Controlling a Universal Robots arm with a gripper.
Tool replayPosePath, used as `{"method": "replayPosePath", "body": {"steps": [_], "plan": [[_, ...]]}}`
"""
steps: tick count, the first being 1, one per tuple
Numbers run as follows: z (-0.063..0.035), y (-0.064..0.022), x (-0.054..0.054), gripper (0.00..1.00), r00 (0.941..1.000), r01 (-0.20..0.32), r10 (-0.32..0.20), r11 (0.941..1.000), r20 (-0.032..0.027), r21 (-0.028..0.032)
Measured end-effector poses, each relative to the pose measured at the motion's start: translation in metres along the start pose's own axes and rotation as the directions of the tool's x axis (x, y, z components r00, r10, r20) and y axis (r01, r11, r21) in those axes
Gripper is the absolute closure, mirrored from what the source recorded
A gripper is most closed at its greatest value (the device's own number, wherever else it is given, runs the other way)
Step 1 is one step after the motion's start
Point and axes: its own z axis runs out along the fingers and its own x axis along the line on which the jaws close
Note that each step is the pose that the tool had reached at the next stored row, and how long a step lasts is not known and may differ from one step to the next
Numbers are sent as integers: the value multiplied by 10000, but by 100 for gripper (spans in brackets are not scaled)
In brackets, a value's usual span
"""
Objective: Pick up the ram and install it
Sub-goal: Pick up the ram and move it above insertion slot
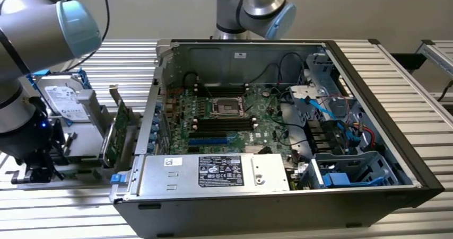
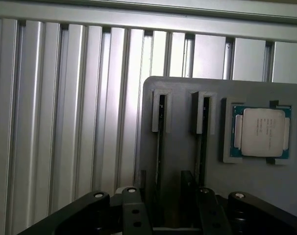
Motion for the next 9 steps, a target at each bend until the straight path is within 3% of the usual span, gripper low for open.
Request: {"method": "replayPosePath", "body": {"steps": [3, 9], "plan": [[14, -12, 8, 58, 10000, 2, -2, 10000, 37, -4], [48, -14, 11, 58, 10000, -3, 3, 10000, 36, -12]]}}
